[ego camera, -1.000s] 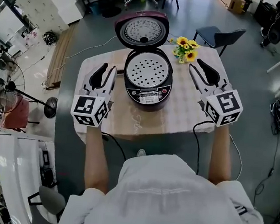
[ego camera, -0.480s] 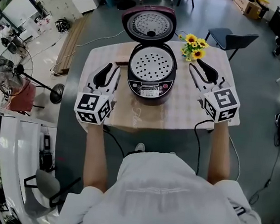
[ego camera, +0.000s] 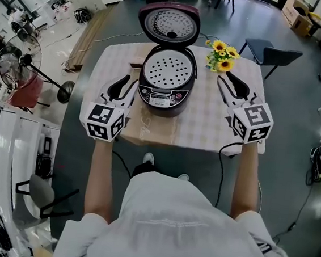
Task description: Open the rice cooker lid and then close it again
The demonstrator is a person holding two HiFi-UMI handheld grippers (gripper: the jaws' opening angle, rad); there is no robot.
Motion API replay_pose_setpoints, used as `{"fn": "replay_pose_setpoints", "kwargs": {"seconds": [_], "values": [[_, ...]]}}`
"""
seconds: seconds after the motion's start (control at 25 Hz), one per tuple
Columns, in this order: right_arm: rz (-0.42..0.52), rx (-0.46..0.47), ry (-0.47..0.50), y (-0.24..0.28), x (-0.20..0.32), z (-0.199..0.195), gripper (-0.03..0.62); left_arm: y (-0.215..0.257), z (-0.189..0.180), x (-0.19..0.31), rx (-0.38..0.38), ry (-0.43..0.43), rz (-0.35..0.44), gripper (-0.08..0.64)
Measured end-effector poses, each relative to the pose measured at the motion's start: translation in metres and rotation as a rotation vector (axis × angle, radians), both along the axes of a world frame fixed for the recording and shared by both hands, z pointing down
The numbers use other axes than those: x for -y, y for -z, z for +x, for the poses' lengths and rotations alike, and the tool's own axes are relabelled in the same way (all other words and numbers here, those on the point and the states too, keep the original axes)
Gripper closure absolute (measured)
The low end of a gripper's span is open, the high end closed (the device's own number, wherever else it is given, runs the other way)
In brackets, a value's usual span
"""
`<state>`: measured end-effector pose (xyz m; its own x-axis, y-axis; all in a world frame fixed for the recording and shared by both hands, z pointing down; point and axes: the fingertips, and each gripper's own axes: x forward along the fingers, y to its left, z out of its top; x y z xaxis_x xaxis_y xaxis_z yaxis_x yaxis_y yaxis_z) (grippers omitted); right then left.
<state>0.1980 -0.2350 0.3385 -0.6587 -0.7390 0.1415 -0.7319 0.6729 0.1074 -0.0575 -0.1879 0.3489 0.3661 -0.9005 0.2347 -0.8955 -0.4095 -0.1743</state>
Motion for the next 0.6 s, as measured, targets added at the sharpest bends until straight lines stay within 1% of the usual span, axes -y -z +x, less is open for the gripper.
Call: {"fn": "replay_pose_setpoints", "kwargs": {"seconds": [0.12,0.28,0.44,0.6], "values": [[-0.011,-0.003,0.015,-0.006,0.007,0.003,0.462,-0.004,0.001,0.004,0.005,0.011,-0.015,0.433],[-0.019,-0.006,0.018,-0.010,0.021,0.001,0.462,-0.007,-0.004,0.019,-0.008,0.018,-0.014,0.433],[-0.019,-0.010,0.015,-0.012,0.042,-0.005,0.460,-0.015,-0.012,0.043,-0.029,0.013,-0.022,0.433],[-0.019,0.021,0.015,-0.008,0.073,-0.016,0.459,-0.023,-0.027,0.078,-0.044,0.003,-0.031,0.433]]}}
